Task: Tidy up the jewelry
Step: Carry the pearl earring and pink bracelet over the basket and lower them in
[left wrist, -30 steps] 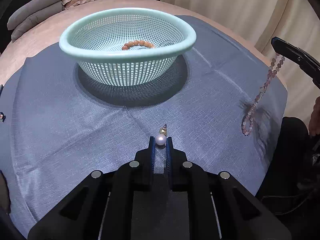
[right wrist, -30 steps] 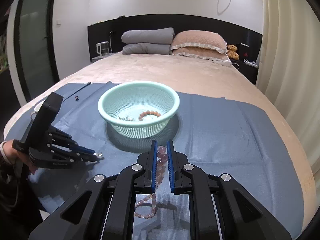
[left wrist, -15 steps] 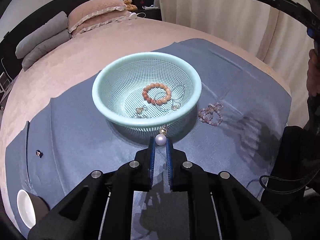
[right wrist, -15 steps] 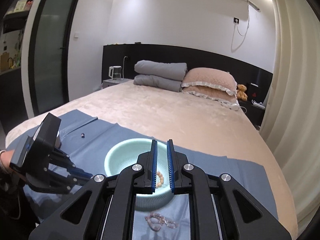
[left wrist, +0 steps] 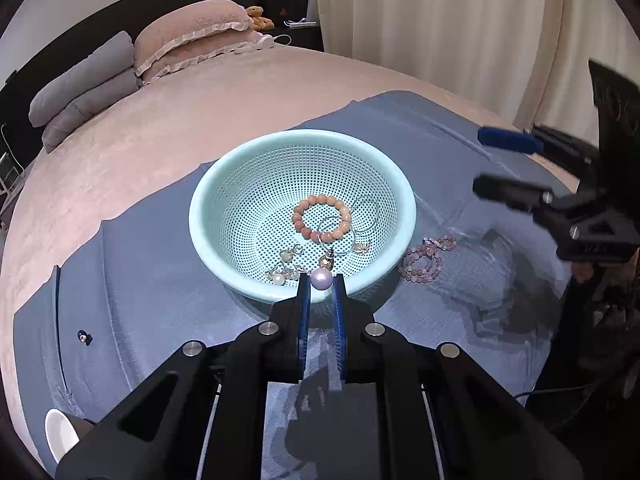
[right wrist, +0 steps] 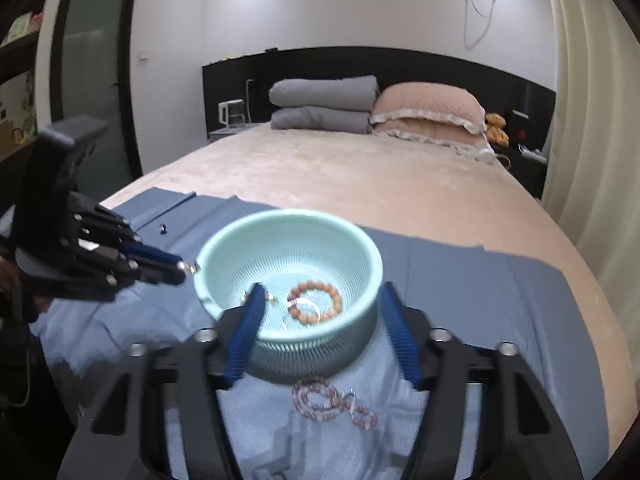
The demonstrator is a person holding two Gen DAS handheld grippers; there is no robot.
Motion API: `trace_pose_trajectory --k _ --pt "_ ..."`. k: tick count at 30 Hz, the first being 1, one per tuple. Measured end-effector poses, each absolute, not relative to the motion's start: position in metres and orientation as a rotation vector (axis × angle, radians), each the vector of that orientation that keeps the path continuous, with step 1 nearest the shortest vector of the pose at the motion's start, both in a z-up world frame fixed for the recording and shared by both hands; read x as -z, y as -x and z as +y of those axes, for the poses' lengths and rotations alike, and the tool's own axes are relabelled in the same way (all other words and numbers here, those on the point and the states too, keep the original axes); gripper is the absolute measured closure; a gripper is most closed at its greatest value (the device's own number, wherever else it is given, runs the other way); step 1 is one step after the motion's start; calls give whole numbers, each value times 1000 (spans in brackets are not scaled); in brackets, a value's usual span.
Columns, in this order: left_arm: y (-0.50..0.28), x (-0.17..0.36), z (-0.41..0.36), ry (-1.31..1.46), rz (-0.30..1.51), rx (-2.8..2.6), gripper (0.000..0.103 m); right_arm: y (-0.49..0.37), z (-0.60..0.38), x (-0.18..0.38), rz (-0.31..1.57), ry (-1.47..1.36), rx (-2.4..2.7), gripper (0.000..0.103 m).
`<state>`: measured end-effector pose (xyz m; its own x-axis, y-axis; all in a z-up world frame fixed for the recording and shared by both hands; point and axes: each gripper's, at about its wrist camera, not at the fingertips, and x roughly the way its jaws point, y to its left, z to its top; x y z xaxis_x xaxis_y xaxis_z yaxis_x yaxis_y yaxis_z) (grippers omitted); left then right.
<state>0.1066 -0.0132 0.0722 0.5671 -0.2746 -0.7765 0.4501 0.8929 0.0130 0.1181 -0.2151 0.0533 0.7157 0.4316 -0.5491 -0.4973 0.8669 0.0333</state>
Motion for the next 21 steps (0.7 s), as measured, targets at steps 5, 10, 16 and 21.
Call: trace_pose_trajectory --k 5,10,16,21 --pt "-105 -71 -12 -218 876 423 92 -133 -221 -12 700 55 -469 36" --pt "-104 -73 -12 -216 876 421 92 -153 -203 34 845 100 -391 63" --pt "-106 -73 -12 -213 879 418 92 -148 -201 47 910 94 -389 92" --pt "-109 -73 -14 -213 880 421 91 -131 -213 19 876 23 -438 93"
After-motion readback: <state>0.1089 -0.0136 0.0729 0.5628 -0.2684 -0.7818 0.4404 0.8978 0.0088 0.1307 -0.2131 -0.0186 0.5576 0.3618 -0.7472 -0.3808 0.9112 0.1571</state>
